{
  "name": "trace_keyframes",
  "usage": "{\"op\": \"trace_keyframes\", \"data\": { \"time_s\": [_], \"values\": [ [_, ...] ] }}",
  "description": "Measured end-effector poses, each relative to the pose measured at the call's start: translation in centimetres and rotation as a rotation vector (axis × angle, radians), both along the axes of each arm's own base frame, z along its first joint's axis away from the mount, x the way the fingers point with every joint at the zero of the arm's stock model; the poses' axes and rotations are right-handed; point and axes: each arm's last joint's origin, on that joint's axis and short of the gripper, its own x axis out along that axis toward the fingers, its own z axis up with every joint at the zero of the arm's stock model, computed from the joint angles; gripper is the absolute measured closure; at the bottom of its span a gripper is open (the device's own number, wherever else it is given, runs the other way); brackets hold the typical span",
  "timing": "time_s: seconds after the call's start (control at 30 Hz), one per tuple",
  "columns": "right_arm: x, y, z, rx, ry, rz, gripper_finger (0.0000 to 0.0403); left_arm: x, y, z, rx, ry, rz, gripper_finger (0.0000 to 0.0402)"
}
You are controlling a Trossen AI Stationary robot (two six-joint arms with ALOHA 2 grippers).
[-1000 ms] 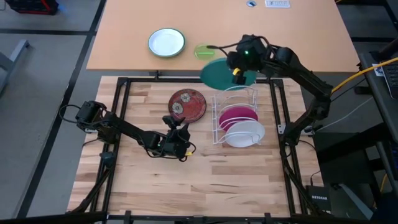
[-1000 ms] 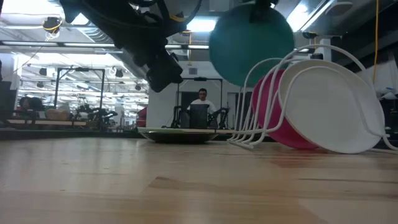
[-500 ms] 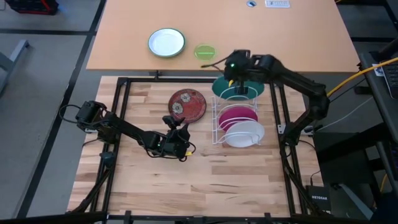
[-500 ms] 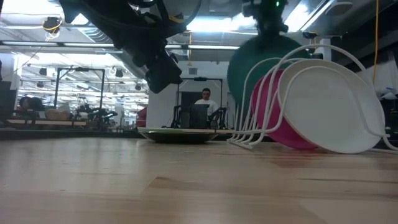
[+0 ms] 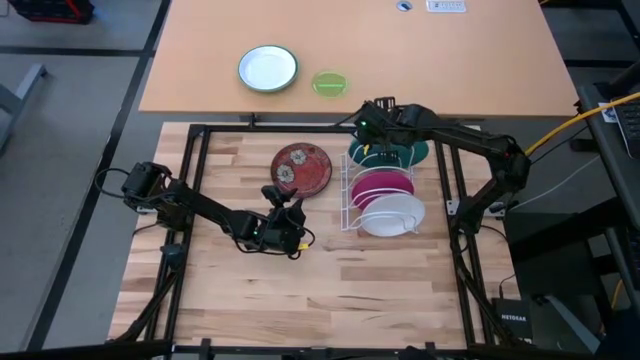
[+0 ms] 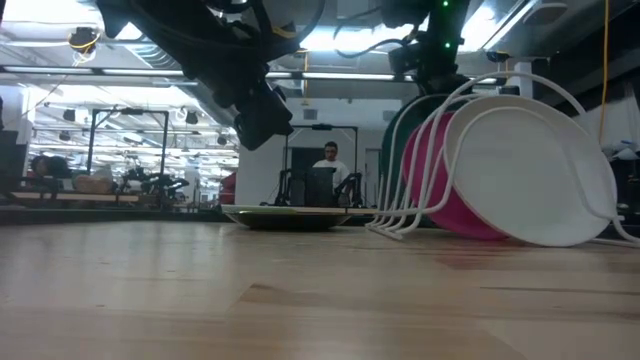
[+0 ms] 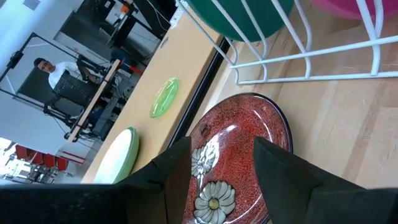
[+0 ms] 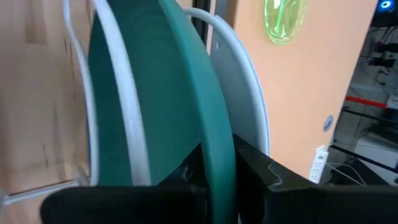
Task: Sort dishes
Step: Put the dark blue plate in the dish rack
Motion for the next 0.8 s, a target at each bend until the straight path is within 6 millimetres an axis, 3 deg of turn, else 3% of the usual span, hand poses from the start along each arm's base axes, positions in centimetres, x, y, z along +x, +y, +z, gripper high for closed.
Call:
{"op": "trace_keyframes", "data": {
  "time_s": [0.5, 0.8],
  "values": [
    [0.1, 0.0, 0.2, 0.0, -0.019, 0.008, 0.0294, 0.0, 0.1, 0.0, -0.004, -0.007, 0.004, 0.0241],
    [0.2, 0.2, 3.6, 0.027, -0.118, 0.028, 0.0302, 0.0, 0.1, 0.0, -0.014, -0.026, 0.01, 0.0241]
  ]
}}
